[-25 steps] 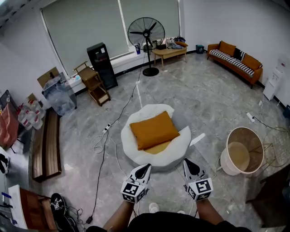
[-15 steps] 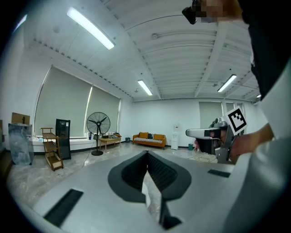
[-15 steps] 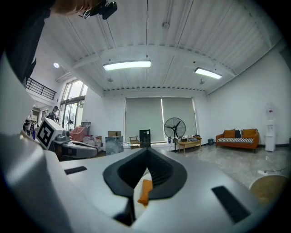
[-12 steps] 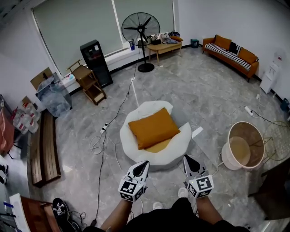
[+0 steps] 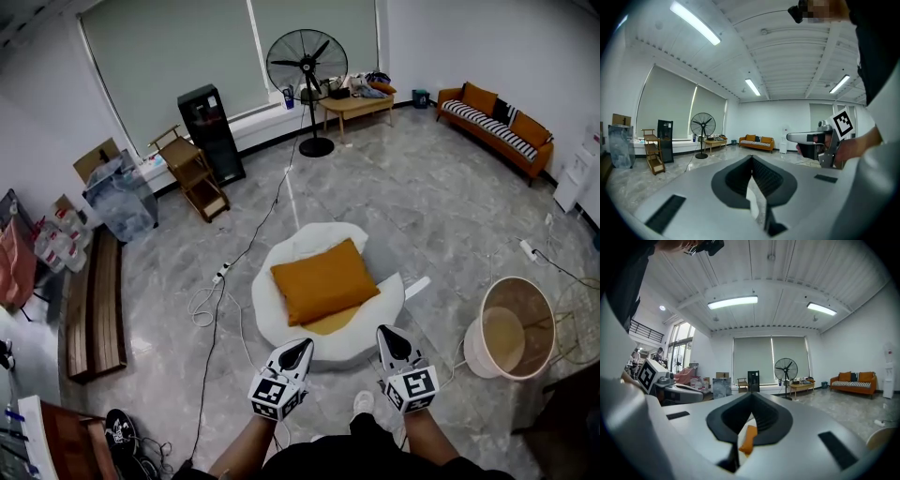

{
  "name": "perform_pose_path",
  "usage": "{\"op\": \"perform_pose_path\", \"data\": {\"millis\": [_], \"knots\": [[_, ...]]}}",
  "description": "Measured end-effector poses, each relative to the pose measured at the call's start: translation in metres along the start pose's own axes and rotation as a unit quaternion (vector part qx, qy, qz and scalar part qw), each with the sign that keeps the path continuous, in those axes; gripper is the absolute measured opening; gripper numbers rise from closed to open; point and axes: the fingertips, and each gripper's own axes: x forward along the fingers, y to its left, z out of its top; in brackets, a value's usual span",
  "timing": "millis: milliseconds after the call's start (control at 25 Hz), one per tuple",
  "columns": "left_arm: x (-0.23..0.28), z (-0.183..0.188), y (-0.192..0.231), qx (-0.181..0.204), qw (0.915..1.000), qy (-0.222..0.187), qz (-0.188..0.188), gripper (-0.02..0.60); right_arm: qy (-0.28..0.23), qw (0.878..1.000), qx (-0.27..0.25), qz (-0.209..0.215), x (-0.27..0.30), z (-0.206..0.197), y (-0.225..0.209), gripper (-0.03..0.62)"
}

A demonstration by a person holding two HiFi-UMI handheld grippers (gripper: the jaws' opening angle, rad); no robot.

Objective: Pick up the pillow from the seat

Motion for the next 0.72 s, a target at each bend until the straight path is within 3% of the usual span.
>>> {"op": "perform_pose_path", "data": {"millis": [360,720], "knots": [[0.083,0.021,0.009,0.034,0.999,0.009,0.028,0.011,0.003,0.999,-0.018,0.037,0.058,0.012,-0.076,0.006],[0.126,0.027,0.011,0.025,0.9979,0.012,0.059,0.011,0.015,0.996,-0.017,0.086,0.093,0.004,-0.111,0.006]]}}
